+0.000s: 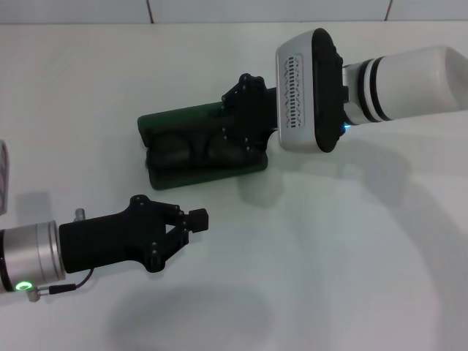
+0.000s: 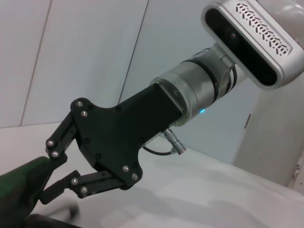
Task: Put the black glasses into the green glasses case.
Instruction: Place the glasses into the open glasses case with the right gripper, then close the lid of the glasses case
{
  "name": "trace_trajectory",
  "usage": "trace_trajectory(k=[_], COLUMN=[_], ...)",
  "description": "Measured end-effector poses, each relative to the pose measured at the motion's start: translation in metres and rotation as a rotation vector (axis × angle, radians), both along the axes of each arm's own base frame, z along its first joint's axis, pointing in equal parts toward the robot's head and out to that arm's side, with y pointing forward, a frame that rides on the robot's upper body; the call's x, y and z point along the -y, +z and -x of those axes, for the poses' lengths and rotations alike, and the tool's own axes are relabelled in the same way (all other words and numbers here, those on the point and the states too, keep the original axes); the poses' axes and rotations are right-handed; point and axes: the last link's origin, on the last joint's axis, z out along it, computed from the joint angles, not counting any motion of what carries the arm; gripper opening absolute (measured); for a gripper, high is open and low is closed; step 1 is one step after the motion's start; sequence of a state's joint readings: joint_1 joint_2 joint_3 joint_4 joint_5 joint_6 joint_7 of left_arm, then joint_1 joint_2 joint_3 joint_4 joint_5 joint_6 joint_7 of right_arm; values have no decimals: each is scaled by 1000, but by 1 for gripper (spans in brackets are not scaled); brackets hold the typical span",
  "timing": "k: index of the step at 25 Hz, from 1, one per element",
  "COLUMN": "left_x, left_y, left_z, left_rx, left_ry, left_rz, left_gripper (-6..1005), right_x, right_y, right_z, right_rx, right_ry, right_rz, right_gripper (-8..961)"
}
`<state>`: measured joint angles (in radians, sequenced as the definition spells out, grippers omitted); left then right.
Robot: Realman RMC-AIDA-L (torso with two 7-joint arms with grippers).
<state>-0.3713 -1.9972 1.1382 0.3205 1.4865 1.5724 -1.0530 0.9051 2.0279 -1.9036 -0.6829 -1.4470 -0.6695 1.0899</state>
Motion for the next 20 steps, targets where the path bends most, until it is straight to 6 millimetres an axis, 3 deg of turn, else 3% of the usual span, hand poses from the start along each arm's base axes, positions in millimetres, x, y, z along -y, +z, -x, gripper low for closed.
trace_trajectory(k=[9, 14, 15, 20], left_x=[0, -3, -4, -24], left_y=[0, 2, 2, 11], left_z=[1, 2, 2, 11], left_rx=[2, 4, 3, -36], left_ry=[4, 22, 30, 104], left_rz=[-4, -27, -38, -126], left_gripper=[83, 85, 85, 87], right_x=[6, 16, 21, 32], right_y=[5, 27, 45, 76], right_z=[-1, -6, -20, -53], right_rx=[-48, -188, -268, -388], right_ry=[-9, -59, -121, -226], right_rz=[-12, -55, -77, -57], right_gripper=[151, 151, 152, 152])
